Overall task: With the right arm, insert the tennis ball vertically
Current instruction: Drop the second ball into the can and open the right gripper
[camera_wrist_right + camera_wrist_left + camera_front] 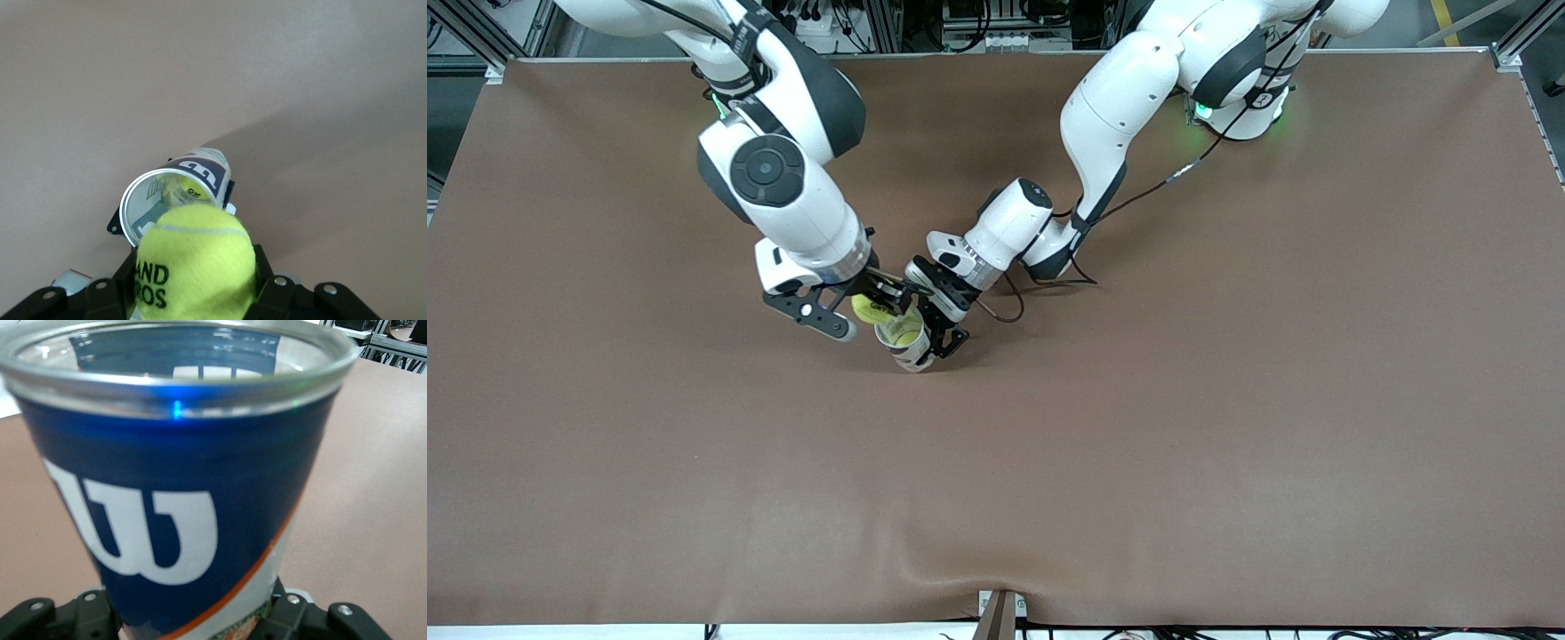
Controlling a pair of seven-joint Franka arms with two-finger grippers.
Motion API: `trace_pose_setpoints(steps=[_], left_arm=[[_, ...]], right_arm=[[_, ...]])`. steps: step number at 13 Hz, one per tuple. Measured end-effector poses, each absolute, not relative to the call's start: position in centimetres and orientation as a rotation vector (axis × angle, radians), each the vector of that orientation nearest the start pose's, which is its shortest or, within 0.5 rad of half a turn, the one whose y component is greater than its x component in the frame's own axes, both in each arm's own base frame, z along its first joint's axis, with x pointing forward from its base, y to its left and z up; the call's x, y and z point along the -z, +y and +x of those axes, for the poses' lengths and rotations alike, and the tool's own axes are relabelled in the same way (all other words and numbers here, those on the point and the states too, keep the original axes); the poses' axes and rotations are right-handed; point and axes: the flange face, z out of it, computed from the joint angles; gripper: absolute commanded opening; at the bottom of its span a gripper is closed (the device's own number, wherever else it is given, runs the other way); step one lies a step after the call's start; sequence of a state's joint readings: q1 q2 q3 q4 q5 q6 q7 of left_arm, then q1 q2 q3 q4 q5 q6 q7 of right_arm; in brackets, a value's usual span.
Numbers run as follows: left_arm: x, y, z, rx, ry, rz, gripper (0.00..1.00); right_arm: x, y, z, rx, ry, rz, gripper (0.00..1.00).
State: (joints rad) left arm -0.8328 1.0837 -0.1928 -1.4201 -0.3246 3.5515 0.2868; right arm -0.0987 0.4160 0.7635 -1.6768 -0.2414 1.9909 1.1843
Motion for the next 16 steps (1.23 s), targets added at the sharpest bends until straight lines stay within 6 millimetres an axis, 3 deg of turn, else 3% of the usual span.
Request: trace_pose_setpoints(steps=[3,7,8,9,10,16], left_arm=[[-16.9,-58.8,45.8,1.597,1.181,-3.028,0.77],[-16.8,-58.8,45.7,1.594,1.183,-3.028,0.77],[-16.8,-58.8,45.7,1.595,1.183,-3.028,0.77],[-16.8,-58.8,45.7,1.595,1.183,-3.028,0.77],[-16.8,-58.8,45.7,1.595,1.183,-3.028,0.77],[-16.8,-58.8,45.7,1.595,1.183,-3.028,0.77]], right_arm=[[-39.9,36.0,54.8,-0.005,0.728,-3.045,0.00],[-39.0,37.3,54.8,0.028,0.743,-3.026,0.00],[-38.9,37.1,55.0,0.028,0.752,-3.025,0.50],[-38.8,36.9,55.2,0.028,0.763,-3.025,0.88],[-38.6,36.6,55.4,0.027,0.771,-3.024,1.00],[-38.9,36.4,55.9,0.034,0.790,-3.010,1.00]])
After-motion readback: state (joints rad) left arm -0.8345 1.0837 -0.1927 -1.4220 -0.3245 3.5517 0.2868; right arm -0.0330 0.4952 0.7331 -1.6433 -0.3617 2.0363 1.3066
